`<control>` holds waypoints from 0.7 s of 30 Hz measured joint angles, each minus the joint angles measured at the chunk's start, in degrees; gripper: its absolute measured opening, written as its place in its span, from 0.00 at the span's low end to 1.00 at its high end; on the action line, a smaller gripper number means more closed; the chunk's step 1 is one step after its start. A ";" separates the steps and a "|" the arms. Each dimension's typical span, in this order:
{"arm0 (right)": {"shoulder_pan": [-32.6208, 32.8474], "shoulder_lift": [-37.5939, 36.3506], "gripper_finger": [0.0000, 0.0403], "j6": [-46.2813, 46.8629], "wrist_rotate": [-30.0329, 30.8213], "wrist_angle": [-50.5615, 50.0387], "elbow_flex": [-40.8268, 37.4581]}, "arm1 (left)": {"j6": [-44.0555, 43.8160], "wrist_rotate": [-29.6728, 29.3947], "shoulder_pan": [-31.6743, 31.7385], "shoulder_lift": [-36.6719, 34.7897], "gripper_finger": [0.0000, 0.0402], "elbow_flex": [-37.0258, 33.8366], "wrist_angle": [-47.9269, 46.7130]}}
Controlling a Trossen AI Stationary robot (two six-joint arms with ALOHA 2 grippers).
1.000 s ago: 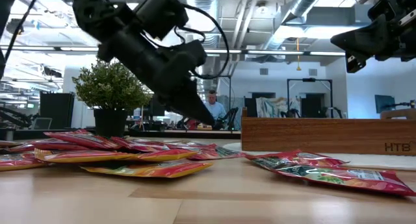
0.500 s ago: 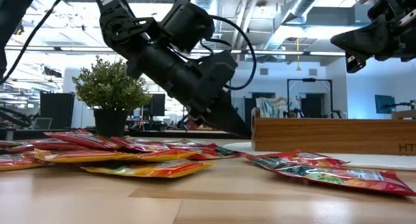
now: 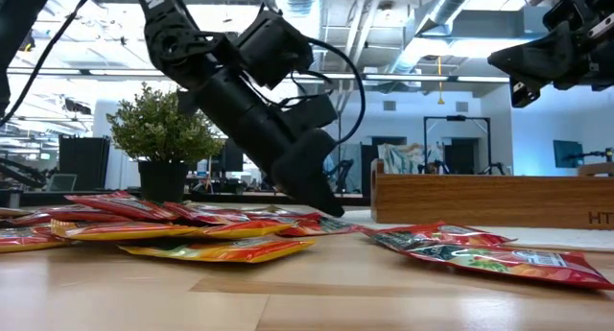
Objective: Pick & Place Tea
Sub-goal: Adjust the white mat
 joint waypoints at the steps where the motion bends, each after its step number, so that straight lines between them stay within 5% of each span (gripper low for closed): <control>1: 0.00 0.01 0.00 0.00 0.00 -0.12 0.00 | -0.01 0.01 0.00 -0.04 0.00 -0.43 0.29; 9: 0.00 0.02 0.00 0.81 0.01 1.62 0.00 | -0.01 -1.91 0.07 -0.06 0.00 -2.98 5.48; 16: 0.00 0.00 0.00 28.41 0.14 12.06 0.05 | 0.24 -3.10 0.12 -0.04 0.00 -2.98 5.21; 21: 0.62 4.27 0.00 34.35 5.07 2.85 3.04 | -1.22 -4.12 1.79 -0.04 0.00 -2.98 3.47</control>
